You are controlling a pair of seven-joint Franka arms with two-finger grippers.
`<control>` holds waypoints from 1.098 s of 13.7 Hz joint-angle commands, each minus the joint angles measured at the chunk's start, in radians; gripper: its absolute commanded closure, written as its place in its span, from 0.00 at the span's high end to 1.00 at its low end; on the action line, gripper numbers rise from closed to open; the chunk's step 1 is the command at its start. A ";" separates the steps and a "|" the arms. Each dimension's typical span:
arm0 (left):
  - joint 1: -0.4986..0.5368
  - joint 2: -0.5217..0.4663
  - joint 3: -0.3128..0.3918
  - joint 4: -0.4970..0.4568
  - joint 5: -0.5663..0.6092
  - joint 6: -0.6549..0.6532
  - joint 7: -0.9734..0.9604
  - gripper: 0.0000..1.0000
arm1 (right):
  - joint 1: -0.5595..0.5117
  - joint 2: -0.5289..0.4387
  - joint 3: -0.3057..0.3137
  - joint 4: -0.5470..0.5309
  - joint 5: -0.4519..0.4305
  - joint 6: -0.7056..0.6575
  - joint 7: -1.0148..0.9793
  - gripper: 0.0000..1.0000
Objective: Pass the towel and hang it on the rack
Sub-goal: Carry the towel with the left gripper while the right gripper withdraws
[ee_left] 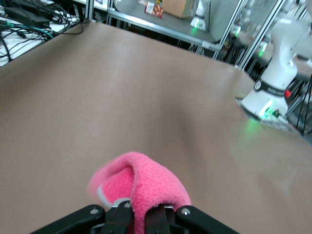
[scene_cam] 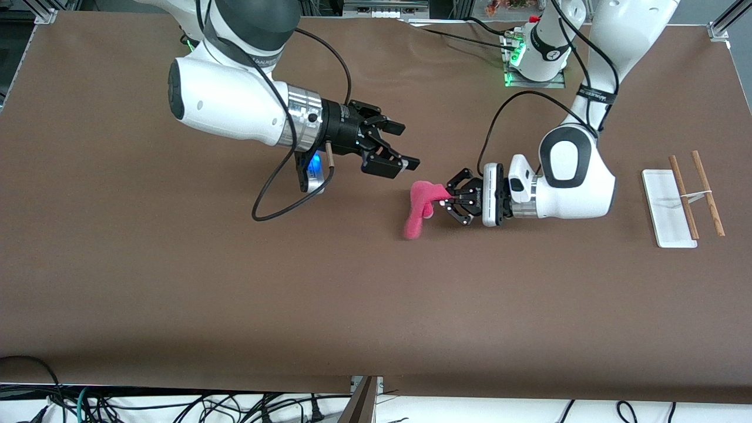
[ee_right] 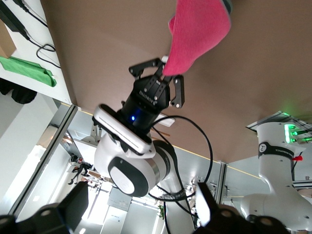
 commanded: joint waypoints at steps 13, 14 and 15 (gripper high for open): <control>0.436 0.034 0.010 0.322 0.870 -0.265 0.033 0.00 | -0.079 -0.094 -0.373 0.015 -0.295 -0.604 -0.770 1.00; 0.456 0.034 0.029 0.335 0.942 -0.276 0.034 0.00 | -0.084 -0.130 -0.375 -0.011 -0.372 -0.618 -0.863 1.00; 0.478 0.031 0.041 0.347 1.005 -0.298 0.036 0.00 | -0.102 -0.164 -0.367 -0.046 -0.448 -0.621 -0.937 1.00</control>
